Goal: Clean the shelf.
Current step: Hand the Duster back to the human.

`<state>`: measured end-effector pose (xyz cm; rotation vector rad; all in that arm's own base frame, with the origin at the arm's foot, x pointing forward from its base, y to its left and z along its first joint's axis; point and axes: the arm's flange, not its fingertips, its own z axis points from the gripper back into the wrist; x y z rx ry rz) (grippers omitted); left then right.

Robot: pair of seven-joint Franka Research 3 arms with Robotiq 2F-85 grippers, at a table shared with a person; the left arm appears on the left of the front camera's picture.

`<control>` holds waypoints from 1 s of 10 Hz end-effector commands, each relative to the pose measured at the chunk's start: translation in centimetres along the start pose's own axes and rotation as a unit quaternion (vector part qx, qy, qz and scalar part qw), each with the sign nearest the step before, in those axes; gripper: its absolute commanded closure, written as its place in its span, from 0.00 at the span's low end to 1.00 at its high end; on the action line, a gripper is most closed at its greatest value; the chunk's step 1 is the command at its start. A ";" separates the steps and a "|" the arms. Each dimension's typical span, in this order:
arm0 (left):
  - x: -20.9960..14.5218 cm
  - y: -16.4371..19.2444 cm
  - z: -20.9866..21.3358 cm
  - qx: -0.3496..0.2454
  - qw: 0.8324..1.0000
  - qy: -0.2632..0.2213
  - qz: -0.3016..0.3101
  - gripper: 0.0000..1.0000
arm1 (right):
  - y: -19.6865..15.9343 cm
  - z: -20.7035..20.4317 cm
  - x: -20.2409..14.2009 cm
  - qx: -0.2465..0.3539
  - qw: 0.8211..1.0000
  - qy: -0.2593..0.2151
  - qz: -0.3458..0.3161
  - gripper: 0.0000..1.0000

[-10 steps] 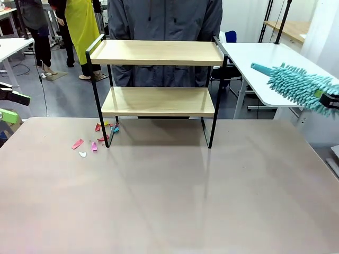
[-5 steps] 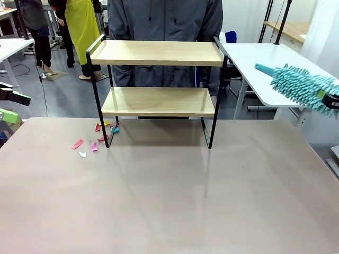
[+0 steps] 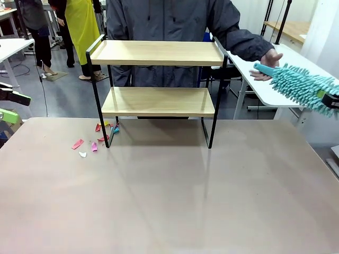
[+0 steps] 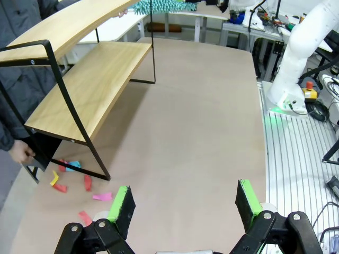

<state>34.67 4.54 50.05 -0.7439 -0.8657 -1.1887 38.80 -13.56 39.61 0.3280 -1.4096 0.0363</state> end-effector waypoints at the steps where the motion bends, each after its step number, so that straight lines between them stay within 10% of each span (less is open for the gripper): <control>1: 0.3 0.0 -0.1 0.007 1.000 -0.010 -0.002 0.00 | 0.1 0.1 0.3 -0.005 1.000 -0.001 0.005 0.83; 5: 0.3 0.0 -0.1 0.007 1.000 -0.010 -0.002 0.00 | 0.1 0.1 0.3 -0.005 1.000 -0.001 0.005 0.83; 6: 0.3 0.0 -0.1 0.007 1.000 -0.010 -0.002 0.00 | 0.0 0.0 0.1 0.000 1.000 0.000 0.000 0.23; 7: 0.3 0.0 -0.1 0.007 1.000 -0.010 -0.002 0.00 | 0.0 0.0 0.0 -0.002 1.000 -0.001 -0.003 0.24; 8: 0.3 0.0 -0.1 0.007 1.000 -0.010 -0.002 0.00 | -0.1 0.0 0.0 0.003 1.000 0.000 -0.008 0.00; 10: 0.3 0.0 -0.1 0.007 1.000 -0.010 -0.002 0.00 | -0.1 -0.1 0.1 0.006 1.000 -0.001 -0.014 0.00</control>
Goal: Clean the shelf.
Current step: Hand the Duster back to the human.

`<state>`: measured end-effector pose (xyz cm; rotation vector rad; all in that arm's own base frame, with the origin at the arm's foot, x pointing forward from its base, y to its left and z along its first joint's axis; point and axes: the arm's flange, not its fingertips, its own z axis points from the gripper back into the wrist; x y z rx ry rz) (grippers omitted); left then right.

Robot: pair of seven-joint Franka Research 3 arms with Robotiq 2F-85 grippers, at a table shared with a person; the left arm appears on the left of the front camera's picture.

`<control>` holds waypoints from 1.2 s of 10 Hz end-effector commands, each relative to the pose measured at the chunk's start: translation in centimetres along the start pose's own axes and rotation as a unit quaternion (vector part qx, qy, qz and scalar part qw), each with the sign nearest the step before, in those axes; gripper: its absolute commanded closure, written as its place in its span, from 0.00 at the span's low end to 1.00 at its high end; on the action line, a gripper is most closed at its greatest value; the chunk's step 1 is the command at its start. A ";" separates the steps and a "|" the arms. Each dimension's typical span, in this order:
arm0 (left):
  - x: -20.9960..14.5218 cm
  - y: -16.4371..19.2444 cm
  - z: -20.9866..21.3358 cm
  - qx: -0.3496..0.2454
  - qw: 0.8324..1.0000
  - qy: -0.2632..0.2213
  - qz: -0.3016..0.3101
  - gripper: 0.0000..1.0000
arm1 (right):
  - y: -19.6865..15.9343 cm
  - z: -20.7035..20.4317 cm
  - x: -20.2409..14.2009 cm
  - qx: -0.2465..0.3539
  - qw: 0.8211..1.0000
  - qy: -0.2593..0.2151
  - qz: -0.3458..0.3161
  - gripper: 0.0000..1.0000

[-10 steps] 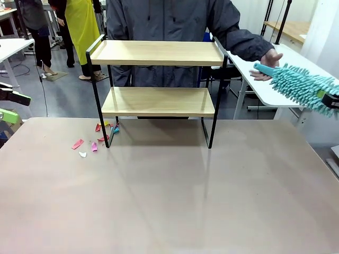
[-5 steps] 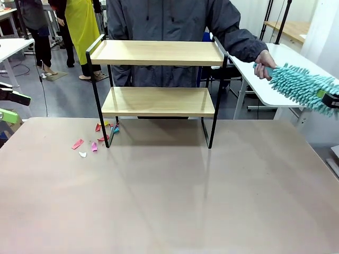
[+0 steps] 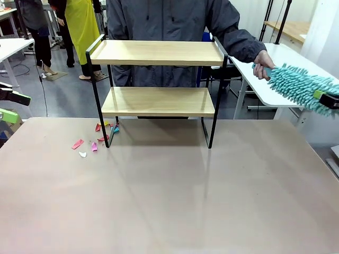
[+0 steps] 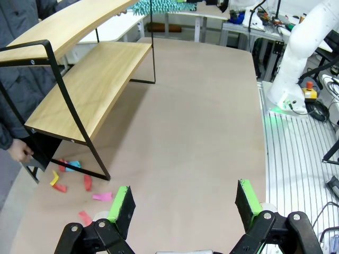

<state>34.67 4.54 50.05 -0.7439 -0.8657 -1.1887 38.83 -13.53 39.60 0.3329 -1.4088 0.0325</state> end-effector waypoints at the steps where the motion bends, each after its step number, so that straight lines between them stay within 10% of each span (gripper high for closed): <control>1: 0.3 0.0 -0.1 0.007 1.000 -0.010 -0.002 0.00 | -0.1 0.0 0.3 0.023 0.999 0.003 -0.035 0.00; 8: 0.3 0.0 -0.1 0.007 1.000 -0.010 -0.002 0.00 | -3.5 7.6 16.7 0.079 0.956 -0.156 -0.235 0.00; 12: 0.3 0.0 -0.1 0.007 1.000 -0.010 -0.002 0.00 | -7.4 9.5 18.9 0.070 0.935 -0.198 -0.286 0.00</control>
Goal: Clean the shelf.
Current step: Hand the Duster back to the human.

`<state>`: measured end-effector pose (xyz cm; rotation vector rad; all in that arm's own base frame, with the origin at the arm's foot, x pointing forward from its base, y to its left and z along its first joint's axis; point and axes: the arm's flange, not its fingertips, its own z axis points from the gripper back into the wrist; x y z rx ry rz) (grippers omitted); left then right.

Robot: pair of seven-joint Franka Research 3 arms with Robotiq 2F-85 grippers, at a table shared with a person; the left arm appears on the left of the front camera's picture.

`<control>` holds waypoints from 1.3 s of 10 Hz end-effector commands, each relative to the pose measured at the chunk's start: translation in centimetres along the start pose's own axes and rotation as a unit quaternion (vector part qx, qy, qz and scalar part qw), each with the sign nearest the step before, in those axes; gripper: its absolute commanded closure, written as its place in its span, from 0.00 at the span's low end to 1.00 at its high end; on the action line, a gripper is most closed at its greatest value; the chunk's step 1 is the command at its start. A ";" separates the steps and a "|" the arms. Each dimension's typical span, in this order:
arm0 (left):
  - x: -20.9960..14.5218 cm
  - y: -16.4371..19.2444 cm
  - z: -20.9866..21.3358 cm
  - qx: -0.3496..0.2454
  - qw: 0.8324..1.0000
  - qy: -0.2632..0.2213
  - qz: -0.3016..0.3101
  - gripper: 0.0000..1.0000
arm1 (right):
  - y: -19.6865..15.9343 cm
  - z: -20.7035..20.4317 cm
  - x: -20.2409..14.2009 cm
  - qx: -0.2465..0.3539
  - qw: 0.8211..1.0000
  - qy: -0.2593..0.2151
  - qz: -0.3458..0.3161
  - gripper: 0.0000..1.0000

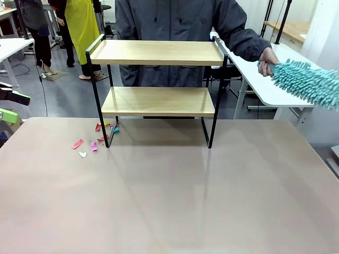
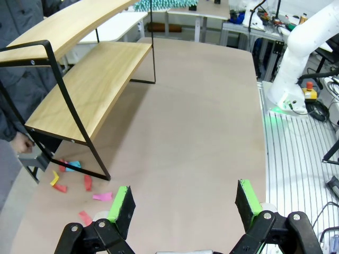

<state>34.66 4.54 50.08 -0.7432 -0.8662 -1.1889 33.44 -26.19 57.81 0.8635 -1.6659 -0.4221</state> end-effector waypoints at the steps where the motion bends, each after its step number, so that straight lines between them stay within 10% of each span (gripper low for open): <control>1: 0.3 0.0 -0.1 0.006 1.000 -0.010 -0.001 0.00 | -0.6 -1.1 -1.2 0.019 1.000 0.021 -0.009 0.00; 13: 0.3 0.0 -0.1 0.006 1.000 -0.010 -0.001 0.00 | 0.0 0.0 0.0 0.000 1.000 0.000 0.000 0.00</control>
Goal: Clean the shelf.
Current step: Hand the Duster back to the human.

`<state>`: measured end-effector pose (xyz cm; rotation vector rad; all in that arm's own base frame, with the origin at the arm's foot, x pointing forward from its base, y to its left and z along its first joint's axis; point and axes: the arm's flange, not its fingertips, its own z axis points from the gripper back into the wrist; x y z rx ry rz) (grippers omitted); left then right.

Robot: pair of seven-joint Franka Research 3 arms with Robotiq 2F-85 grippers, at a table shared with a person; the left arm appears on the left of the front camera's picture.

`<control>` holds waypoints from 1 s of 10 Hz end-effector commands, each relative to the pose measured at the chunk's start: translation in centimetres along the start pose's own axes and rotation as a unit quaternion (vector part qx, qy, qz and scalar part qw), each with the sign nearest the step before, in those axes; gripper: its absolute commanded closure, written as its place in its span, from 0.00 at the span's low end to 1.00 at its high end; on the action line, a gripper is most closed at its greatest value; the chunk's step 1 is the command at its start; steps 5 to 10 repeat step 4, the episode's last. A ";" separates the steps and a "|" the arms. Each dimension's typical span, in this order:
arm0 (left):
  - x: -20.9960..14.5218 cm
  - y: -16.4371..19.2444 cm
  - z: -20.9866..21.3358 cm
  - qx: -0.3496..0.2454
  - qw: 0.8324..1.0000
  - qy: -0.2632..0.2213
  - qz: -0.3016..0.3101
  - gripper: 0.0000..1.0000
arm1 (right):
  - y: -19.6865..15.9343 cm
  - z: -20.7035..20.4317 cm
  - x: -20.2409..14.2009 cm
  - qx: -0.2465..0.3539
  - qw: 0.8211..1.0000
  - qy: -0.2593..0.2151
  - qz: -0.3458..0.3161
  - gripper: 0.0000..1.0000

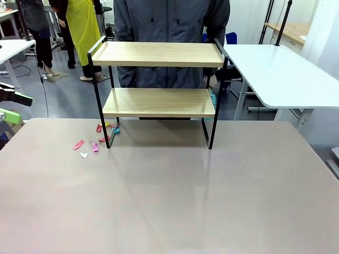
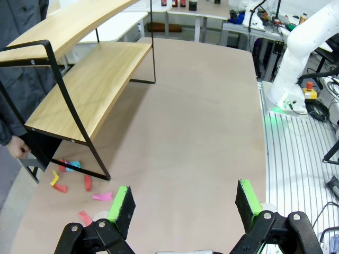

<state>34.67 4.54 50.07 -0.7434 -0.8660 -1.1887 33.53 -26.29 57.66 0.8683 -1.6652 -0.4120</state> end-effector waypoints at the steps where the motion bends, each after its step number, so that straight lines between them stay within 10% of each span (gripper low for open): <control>1: 0.3 0.0 -0.1 0.006 1.000 -0.010 -0.002 0.00 | 0.2 0.0 0.0 -0.004 1.000 -0.002 -0.001 0.00; 10: 0.3 0.0 -0.1 0.006 1.000 -0.010 -0.002 0.00 | 0.2 0.0 0.0 -0.004 1.000 -0.002 -0.001 0.00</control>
